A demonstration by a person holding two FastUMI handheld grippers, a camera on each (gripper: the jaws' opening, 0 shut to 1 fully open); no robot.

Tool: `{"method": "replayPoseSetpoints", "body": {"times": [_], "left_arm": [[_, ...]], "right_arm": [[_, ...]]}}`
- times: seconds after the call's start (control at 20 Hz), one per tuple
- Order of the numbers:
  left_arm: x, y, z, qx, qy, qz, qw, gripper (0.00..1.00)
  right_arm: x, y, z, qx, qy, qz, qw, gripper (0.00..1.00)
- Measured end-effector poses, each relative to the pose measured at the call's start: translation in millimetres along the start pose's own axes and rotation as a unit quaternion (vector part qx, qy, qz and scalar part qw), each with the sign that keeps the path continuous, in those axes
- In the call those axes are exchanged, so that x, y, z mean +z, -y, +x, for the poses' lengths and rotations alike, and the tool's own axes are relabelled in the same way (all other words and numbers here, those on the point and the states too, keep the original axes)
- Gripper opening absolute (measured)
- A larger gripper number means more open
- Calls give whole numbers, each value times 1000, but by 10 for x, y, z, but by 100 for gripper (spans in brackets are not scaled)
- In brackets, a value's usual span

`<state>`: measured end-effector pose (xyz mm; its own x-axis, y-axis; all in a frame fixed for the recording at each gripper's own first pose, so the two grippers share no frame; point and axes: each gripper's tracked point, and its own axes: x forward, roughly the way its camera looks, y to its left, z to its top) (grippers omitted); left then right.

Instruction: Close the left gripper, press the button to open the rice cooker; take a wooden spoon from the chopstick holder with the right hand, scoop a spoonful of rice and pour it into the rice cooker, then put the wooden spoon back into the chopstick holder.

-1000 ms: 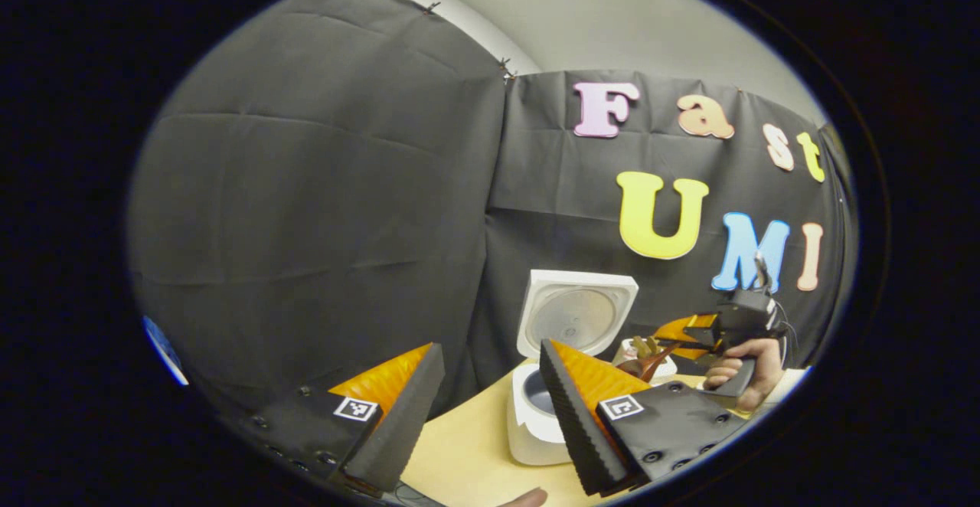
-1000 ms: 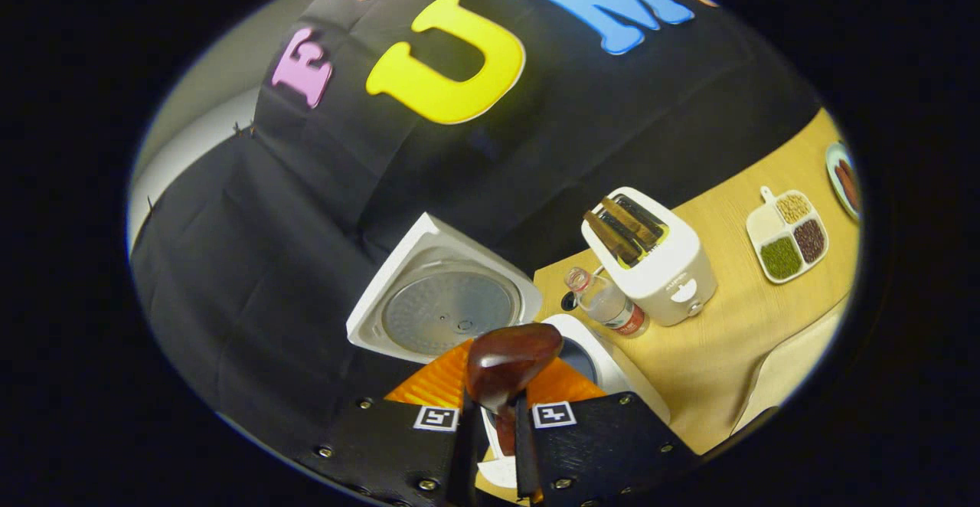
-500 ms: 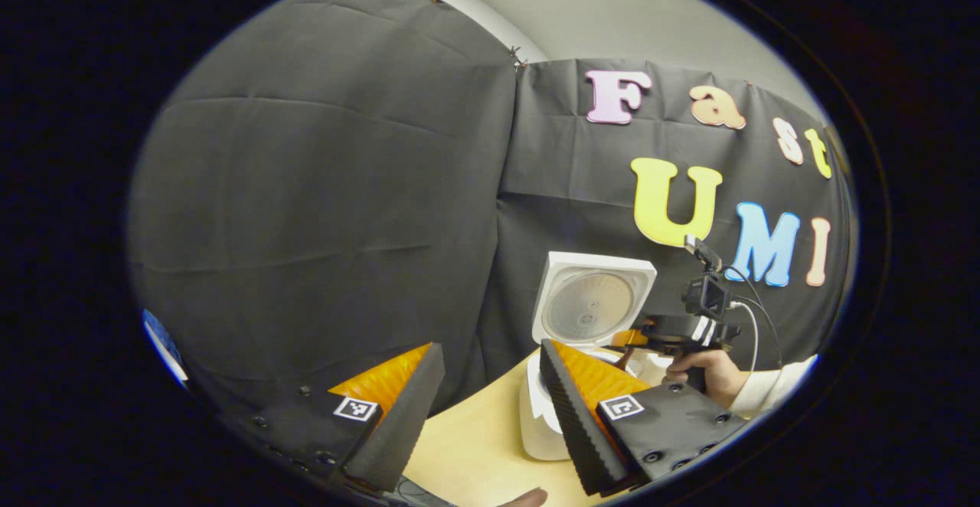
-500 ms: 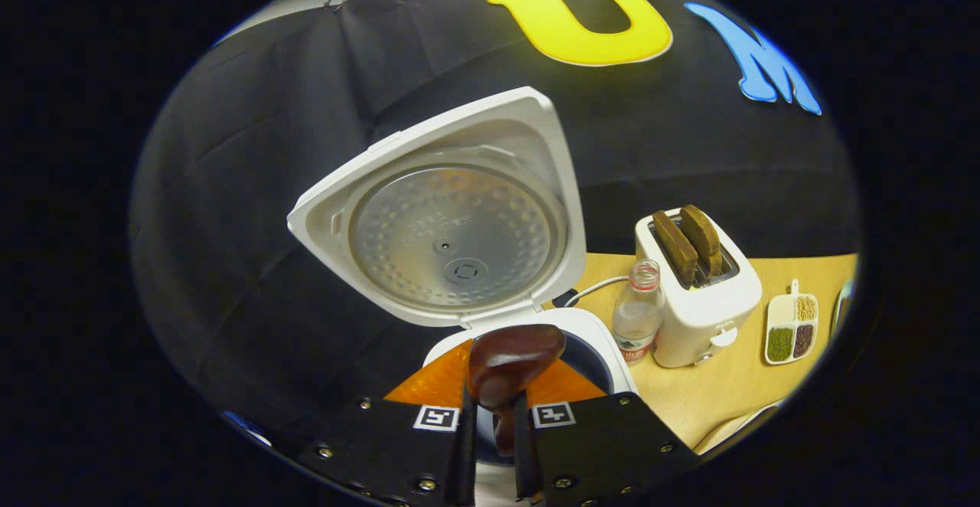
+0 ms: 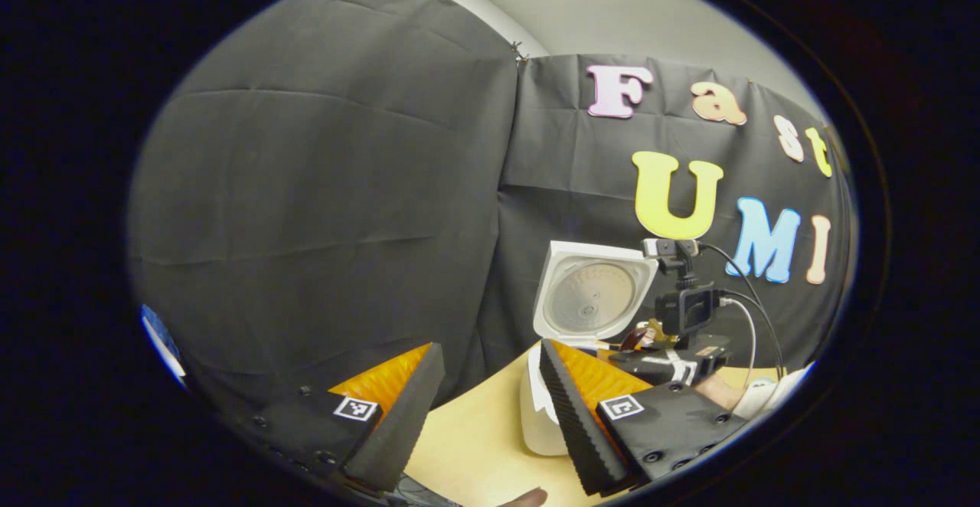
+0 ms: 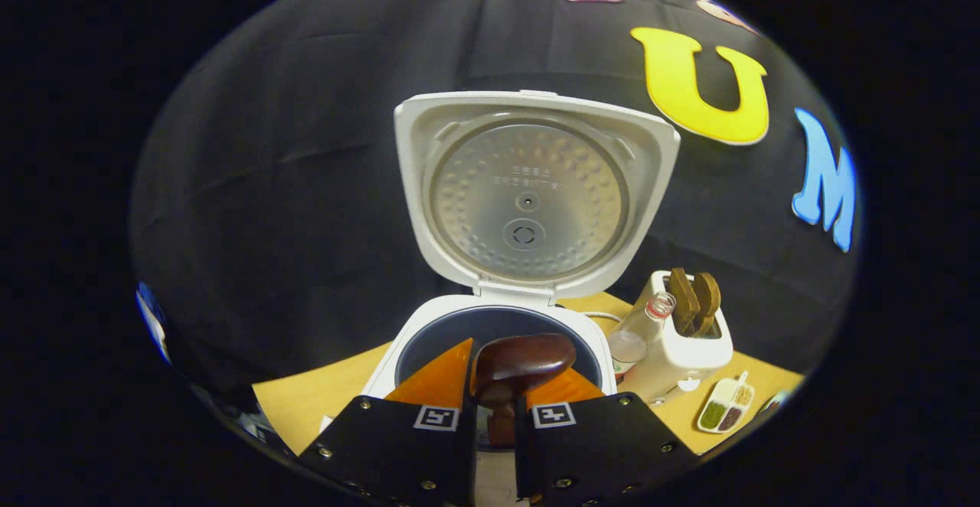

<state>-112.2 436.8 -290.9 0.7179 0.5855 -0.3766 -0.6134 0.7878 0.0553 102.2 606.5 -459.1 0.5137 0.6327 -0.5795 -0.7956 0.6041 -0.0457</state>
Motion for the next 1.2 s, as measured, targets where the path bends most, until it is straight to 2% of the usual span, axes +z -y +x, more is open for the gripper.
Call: {"method": "replayPoseSetpoints", "body": {"times": [0.1,0.25,0.3,0.35,0.4,0.5,0.65,0.8,0.95,1.2], "left_arm": [[15,49,-16,0,0,0,1000,88],[66,48,-43,-1,7,1,1000,89],[47,51,-62,-1,7,1,1000,91],[42,51,-68,0,5,1,1000,88],[29,54,-75,0,4,-1,1000,91],[59,30,-98,2,7,0,1000,88],[61,31,-138,3,13,-2,1000,90],[54,31,-147,0,15,-3,1000,90],[125,66,-187,-9,26,0,1000,88],[206,179,-255,-26,36,-6,999,90]], "right_arm": [[-65,-101,-62,-2,3,-66,998,21],[-31,-142,-147,-20,27,-157,987,21],[-55,-177,-137,-16,27,-171,985,21],[-88,-194,-139,-12,25,-173,984,20],[-133,-168,-127,-10,18,-164,986,21],[-122,-49,-101,-18,9,-107,994,21],[8,134,-156,-20,-5,39,999,20],[90,410,-242,-19,-11,153,988,21],[233,734,-489,-31,5,204,978,21],[326,1213,-1023,-25,26,308,951,21]]}}
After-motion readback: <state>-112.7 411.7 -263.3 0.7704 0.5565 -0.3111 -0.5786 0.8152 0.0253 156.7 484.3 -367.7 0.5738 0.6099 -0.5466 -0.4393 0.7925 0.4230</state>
